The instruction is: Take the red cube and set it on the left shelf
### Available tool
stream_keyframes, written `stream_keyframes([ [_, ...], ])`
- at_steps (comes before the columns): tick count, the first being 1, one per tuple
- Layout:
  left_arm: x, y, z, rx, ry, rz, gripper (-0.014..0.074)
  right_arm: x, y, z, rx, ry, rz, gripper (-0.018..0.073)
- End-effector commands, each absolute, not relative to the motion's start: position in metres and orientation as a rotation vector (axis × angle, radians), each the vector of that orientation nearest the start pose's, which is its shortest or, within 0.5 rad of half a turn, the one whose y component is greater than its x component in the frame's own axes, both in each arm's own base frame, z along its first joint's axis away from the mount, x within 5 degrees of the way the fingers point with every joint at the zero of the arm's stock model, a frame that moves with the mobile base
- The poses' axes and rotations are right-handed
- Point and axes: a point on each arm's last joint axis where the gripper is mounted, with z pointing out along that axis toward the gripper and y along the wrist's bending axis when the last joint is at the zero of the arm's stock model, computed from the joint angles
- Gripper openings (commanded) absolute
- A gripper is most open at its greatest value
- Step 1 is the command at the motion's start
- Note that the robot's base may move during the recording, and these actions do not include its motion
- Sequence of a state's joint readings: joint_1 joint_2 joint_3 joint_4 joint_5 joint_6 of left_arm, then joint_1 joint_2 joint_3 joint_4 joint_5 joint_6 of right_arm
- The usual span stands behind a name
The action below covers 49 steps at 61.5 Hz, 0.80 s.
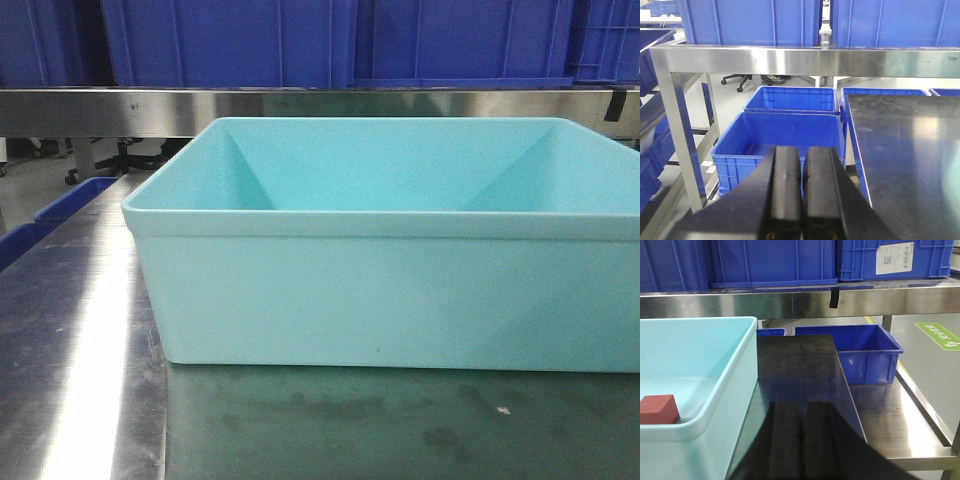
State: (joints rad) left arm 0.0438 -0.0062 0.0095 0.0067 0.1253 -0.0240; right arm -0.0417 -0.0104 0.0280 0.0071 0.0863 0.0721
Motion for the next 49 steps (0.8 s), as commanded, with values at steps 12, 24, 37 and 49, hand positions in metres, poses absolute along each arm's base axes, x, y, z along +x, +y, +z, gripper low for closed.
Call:
stream_keyframes([
  [12,0.0560,0.0026,0.1998,-0.054,1.532,0.017,0.0102,0.0539,-0.0022,0.2110,0.082,1.457,0.027,0.0048],
  [24,0.0560,0.0026,0.1998,-0.054,1.532,0.017,0.0102,0.0539,-0.0022,0.2110,0.082,1.457,0.027,0.0048],
  [37,0.0560,0.0026,0.1998,-0.054,1.532,0.017,0.0102,0.0539,-0.0022,0.2110,0.082,1.457,0.027,0.0048],
  [49,0.0560,0.0026,0.1998,-0.054,1.532,0.017,0.0102,0.0539,-0.0022,0.2111,0.082,1.456,0.027,0.0048],
])
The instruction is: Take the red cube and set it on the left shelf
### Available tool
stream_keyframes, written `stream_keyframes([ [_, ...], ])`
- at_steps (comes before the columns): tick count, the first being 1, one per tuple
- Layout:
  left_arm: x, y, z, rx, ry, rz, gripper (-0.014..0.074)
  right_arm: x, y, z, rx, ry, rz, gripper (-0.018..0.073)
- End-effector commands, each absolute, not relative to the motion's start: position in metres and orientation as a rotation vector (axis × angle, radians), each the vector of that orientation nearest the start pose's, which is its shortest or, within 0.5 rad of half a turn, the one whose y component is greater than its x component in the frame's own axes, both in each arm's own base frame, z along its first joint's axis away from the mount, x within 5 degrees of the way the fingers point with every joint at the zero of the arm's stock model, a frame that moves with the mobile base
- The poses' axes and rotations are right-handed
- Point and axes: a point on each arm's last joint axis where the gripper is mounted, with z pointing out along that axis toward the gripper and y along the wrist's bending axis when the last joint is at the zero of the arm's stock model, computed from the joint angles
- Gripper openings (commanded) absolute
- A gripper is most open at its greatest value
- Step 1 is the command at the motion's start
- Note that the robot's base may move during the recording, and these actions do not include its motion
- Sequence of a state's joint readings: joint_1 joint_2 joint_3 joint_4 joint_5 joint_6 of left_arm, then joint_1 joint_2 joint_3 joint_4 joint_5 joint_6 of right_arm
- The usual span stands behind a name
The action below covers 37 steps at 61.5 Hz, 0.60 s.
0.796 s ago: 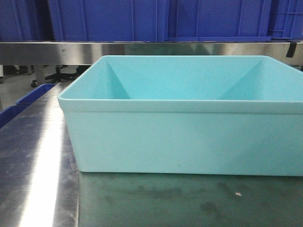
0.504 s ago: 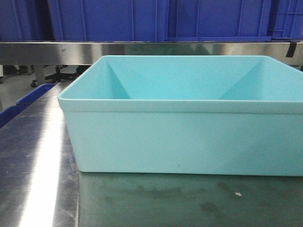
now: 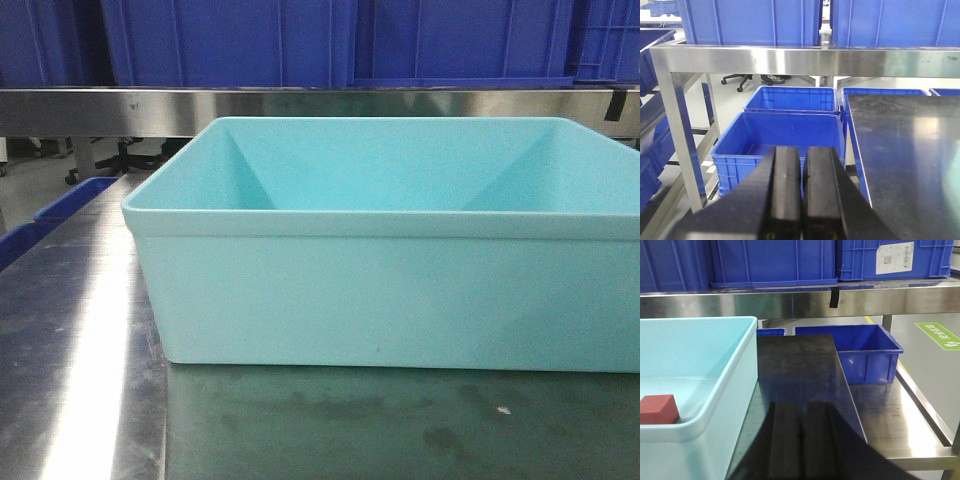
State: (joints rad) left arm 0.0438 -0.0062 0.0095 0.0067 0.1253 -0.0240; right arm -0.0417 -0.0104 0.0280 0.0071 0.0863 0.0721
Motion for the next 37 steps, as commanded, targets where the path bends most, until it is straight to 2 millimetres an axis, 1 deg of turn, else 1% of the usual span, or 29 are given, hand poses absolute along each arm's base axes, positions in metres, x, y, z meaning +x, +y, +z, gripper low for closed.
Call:
stream_keyframes([
  [1,0.056,0.003,0.200,-0.054,1.532,0.017,0.0102,0.054,-0.002,0.211,0.082,1.456,0.027,0.0048],
  [12,0.056,0.003,0.200,-0.054,1.532,0.017,0.0102,0.054,-0.002,0.213,0.081,1.440,0.027,0.0048],
  [19,0.056,0.003,0.200,-0.054,1.532,0.017,0.0102,0.053,-0.002,0.218,0.079,1.378,0.025,0.0048],
  [23,0.056,0.003,0.200,-0.054,1.532,0.017,0.0102,0.051,-0.002,0.227,0.076,1.308,0.026,0.0048],
  [28,0.056,0.003,0.200,-0.054,1.532,0.017,0.0102,0.046,-0.002,0.244,0.072,1.235,0.026,0.0048],
  [33,0.056,0.003,0.200,-0.054,1.532,0.017,0.0102,0.041,-0.002,0.263,0.070,1.208,0.026,0.0048],
  [37,0.056,0.003,0.200,-0.054,1.532,0.017,0.0102,0.037,-0.002,0.283,0.070,1.218,0.028,0.0048],
])
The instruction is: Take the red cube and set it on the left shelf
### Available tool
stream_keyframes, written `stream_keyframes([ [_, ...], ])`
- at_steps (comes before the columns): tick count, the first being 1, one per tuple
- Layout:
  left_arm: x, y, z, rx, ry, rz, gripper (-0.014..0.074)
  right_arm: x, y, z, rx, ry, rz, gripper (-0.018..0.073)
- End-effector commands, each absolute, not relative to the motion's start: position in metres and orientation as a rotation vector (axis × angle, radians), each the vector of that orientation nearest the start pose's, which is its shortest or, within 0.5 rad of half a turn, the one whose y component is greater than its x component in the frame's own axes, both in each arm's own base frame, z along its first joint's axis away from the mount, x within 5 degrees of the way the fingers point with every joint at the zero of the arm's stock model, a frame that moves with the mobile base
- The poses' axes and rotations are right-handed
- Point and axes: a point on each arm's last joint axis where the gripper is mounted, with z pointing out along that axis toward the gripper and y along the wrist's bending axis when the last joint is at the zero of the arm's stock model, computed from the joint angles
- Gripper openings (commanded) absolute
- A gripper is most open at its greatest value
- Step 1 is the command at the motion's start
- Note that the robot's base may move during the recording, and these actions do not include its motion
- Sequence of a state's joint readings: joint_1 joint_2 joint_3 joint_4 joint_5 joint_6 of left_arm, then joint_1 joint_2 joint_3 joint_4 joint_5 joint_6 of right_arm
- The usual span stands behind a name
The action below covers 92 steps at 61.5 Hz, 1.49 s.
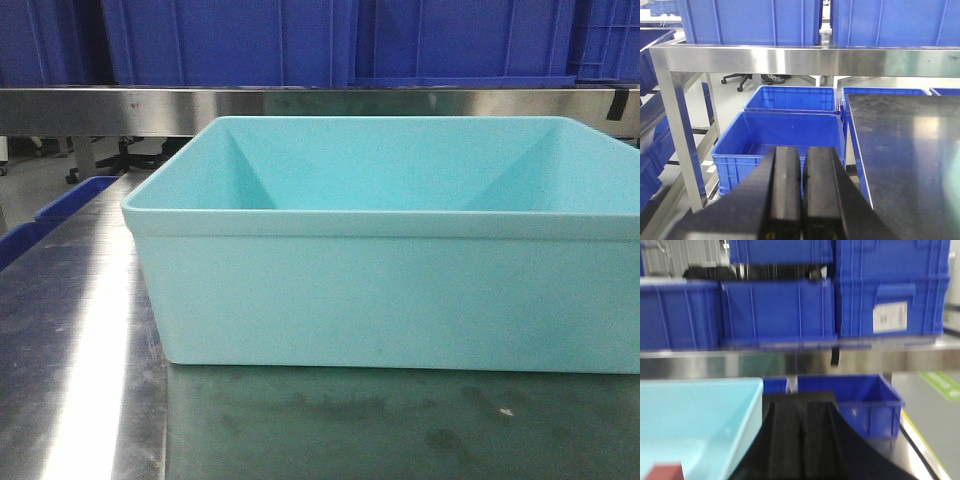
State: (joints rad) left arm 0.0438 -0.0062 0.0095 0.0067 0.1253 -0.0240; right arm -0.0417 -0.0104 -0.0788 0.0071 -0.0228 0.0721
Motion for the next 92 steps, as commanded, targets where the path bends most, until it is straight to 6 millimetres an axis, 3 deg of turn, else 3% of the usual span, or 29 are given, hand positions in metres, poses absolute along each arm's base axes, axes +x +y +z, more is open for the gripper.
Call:
stream_keyframes([
  [1,0.056,0.003,0.200,-0.054,1.532,0.017,0.0102,0.036,-0.002,0.287,0.070,1.226,0.028,0.0048],
  [12,0.056,0.003,0.200,-0.054,1.532,0.017,0.0102,0.032,0.000,0.346,0.057,1.271,0.050,0.0048],
  [22,0.056,0.003,0.200,-0.054,1.532,0.017,0.0102,0.043,0.003,0.398,0.003,1.416,0.119,0.0048],
  [32,0.056,0.003,0.200,-0.054,1.532,0.017,0.0102,0.064,0.013,0.440,-0.086,1.595,0.212,0.0048],
  [42,0.056,0.003,0.200,-0.054,1.532,0.017,0.0102,0.101,0.035,0.463,-0.215,1.790,0.317,0.0048],
  [53,0.056,0.003,0.200,-0.054,1.532,0.017,0.0102,0.153,0.079,0.457,-0.389,1.995,0.380,0.0050],
  [60,0.056,0.003,0.200,-0.054,1.532,0.017,0.0102,0.196,0.119,0.434,-0.500,2.167,0.384,0.0052],
  [66,0.056,0.003,0.200,-0.054,1.532,0.017,0.0102,0.227,0.138,0.413,-0.444,2.322,0.387,0.0052],
  [76,0.056,0.003,0.200,-0.054,1.532,0.017,0.0102,0.263,0.158,0.383,-0.340,2.529,0.347,0.0052],
  [84,0.056,0.003,0.200,-0.054,1.532,0.017,0.0102,0.279,0.167,0.366,-0.338,2.604,0.316,0.0057],
  [92,0.056,0.003,0.200,-0.054,1.532,0.017,0.0102,0.289,0.169,0.352,-0.323,2.647,0.295,0.0154],
])
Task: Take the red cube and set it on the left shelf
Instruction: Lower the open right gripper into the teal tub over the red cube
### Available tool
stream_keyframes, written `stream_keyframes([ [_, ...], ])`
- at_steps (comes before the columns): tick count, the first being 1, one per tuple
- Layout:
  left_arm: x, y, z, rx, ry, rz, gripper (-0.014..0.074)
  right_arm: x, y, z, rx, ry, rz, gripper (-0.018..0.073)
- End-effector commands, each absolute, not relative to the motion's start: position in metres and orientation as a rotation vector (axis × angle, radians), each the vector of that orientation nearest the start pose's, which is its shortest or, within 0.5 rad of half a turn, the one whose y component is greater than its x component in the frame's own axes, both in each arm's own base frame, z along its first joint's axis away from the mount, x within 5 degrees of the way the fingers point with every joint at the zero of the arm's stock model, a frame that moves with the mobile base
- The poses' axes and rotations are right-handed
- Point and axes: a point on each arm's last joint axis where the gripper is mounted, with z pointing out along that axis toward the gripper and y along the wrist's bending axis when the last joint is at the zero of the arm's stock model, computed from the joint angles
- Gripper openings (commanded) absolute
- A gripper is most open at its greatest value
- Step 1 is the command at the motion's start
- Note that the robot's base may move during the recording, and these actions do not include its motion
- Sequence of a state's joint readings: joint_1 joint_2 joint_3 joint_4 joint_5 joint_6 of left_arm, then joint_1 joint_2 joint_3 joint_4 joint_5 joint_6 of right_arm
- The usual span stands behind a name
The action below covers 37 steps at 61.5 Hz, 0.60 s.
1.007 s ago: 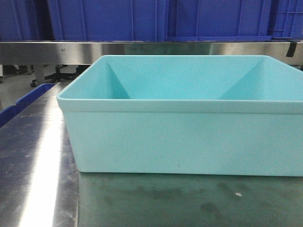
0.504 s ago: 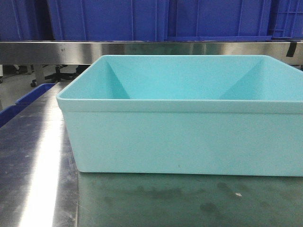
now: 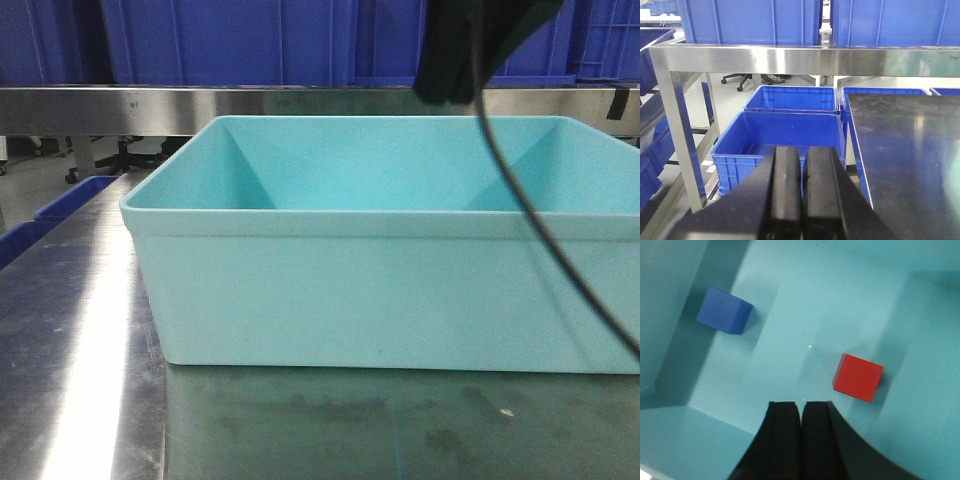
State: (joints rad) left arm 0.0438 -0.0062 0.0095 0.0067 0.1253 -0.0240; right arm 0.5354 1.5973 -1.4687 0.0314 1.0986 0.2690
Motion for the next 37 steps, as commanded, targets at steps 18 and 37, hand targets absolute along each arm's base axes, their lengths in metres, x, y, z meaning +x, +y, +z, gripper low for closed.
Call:
stream_keyframes([
  [18,0.056,0.003,0.200,-0.054,1.532,0.017,0.0102,0.305,0.150,0.349,-0.201,2.643,0.280,0.0533],
  [37,0.056,0.003,0.200,-0.054,1.532,0.017,0.0102,0.319,0.150,0.320,-0.188,2.763,0.221,0.0597],
])
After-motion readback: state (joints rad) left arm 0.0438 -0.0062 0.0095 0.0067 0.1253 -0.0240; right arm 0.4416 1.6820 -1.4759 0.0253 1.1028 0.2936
